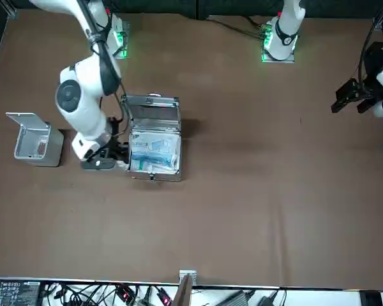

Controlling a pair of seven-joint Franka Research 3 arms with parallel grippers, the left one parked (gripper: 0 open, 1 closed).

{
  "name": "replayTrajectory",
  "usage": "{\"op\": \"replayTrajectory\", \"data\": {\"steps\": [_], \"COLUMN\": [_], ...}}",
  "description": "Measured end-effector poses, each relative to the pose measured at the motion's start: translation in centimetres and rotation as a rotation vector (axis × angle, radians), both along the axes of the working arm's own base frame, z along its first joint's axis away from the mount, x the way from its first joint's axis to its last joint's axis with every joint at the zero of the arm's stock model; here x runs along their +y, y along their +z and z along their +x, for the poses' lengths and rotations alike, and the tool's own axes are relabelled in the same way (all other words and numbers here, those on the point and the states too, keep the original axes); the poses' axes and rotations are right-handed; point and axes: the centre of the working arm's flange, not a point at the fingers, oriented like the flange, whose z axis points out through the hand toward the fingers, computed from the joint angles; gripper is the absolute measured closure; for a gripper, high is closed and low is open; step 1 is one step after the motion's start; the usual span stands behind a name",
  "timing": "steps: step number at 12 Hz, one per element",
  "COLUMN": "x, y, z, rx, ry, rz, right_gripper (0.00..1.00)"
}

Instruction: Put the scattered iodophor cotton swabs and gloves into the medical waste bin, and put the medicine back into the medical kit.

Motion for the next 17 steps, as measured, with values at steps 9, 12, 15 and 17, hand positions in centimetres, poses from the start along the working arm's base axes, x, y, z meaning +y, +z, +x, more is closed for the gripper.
{"op": "replayTrajectory", "data": {"steps": [9,12,15,17], "x": [10.1,11.0,11.5,11.5], "y": [-5.6,-6.3,-6.9,-7.7], "z": [-0.7,-0.1,0.5,0.7], "rx": [0.138,0.135,0.119,0.104], "ry": [-0.052,-0.048,-0.03,-0.022], "rz": [0.04,0.052,0.035,0.001], "right_gripper": [0.61,0.61,0.61,0.61]}}
